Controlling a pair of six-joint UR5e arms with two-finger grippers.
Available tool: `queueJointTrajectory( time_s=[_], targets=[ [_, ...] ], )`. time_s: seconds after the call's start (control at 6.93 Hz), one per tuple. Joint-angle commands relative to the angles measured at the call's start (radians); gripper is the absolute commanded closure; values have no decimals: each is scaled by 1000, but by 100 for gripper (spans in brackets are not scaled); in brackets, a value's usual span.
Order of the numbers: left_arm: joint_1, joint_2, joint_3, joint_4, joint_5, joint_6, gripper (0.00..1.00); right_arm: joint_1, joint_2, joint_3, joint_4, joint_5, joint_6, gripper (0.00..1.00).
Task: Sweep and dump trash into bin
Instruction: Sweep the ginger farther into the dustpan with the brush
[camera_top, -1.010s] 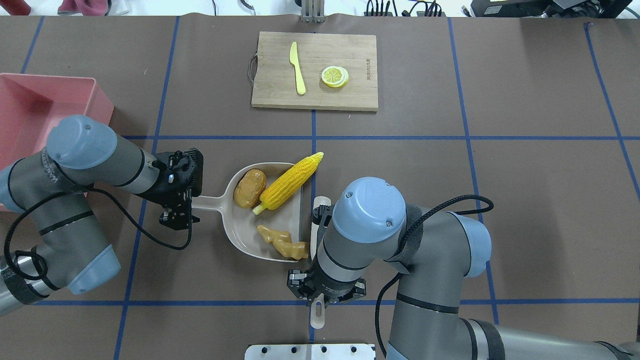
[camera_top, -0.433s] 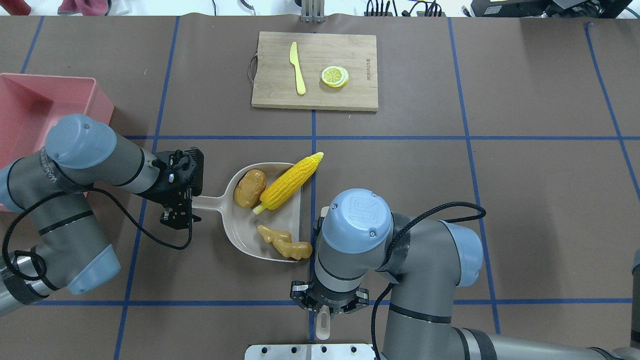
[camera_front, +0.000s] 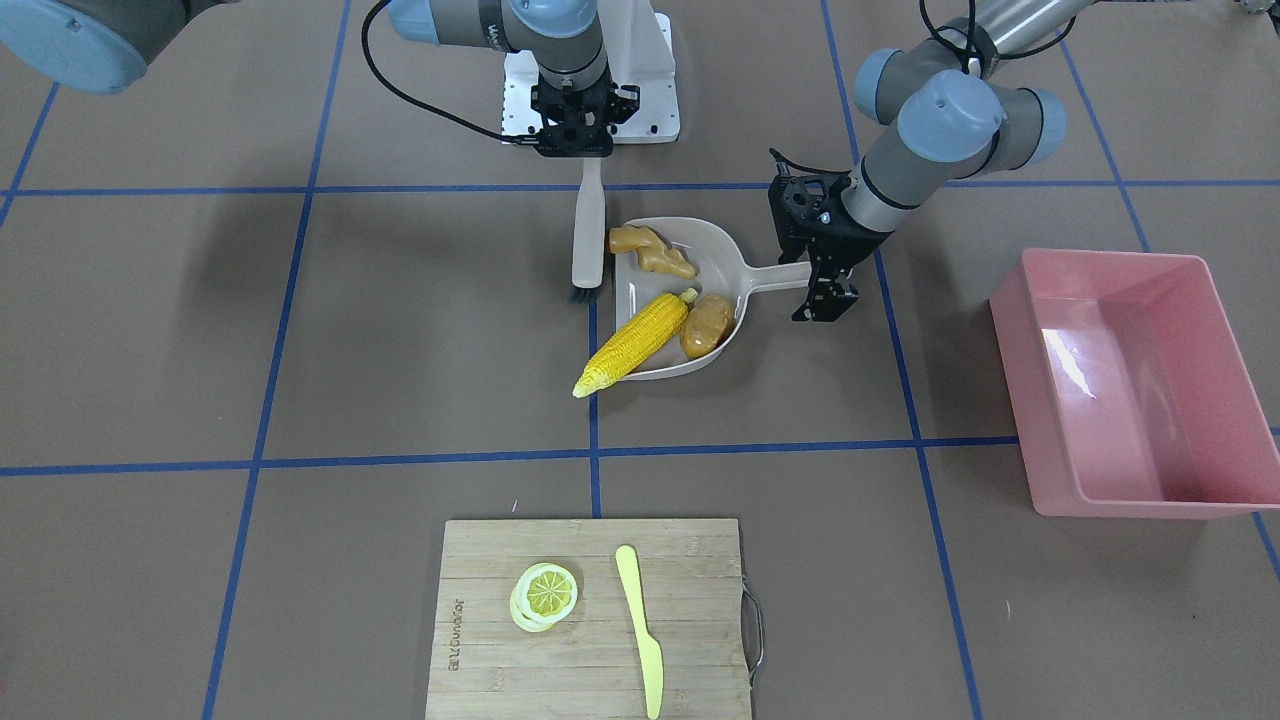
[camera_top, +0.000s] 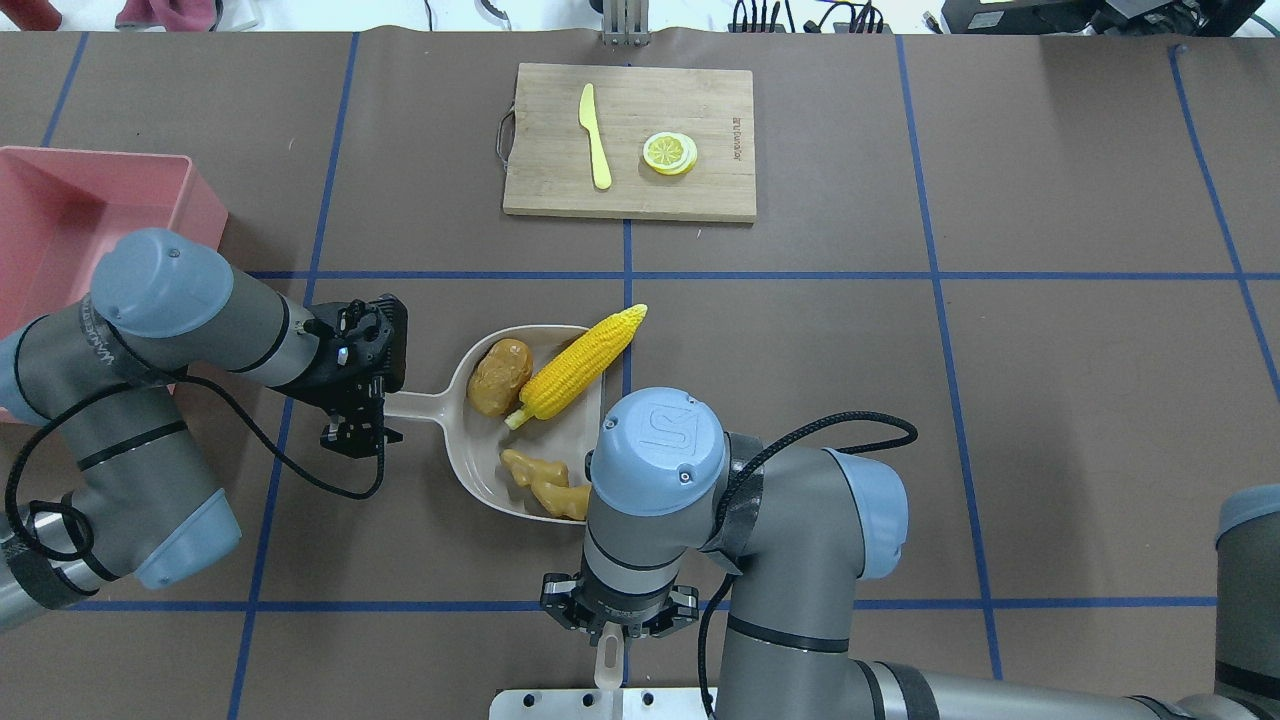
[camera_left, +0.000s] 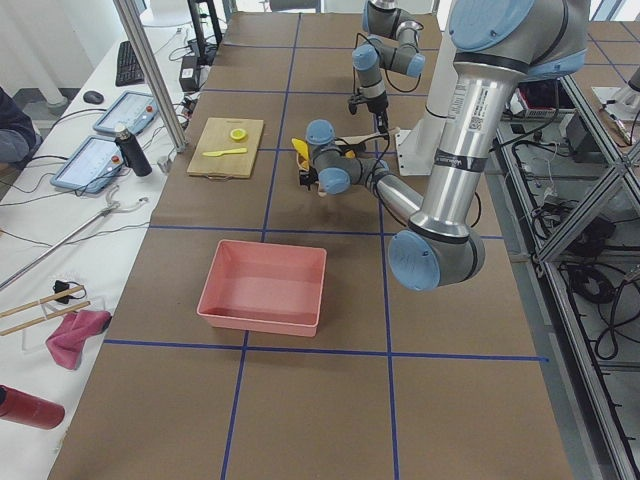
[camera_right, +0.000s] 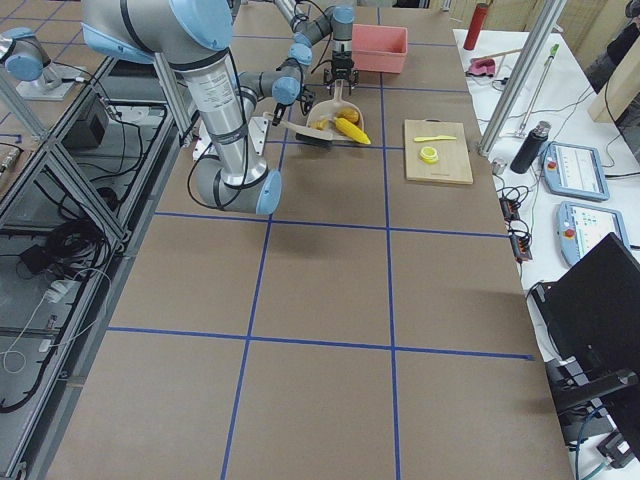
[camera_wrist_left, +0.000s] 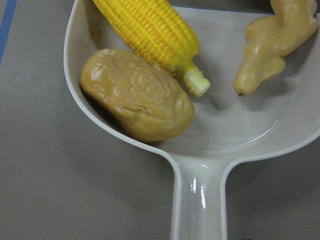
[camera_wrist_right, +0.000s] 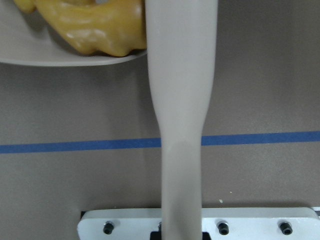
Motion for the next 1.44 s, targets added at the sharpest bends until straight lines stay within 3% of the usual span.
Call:
queueJointTrajectory(
  time_s=[0.0, 0.58, 0.72, 0.87, 1.3],
  targets=[
    [-1, 0, -1, 2, 0, 1, 12, 6, 48, -37, 42, -5, -2, 100],
    [-1, 2, 0, 0, 0, 1, 16, 71, 65, -57, 231, 6, 75, 100],
    [-1, 2, 0, 0, 0, 1, 16, 107, 62, -53, 215, 71, 75, 100],
    [-1, 2, 0, 0, 0, 1, 19, 156, 47, -2, 119, 122, 60, 100],
    [1, 0, 2, 0, 3, 2, 22, 239, -132, 224, -58, 158, -76, 100]
  ],
)
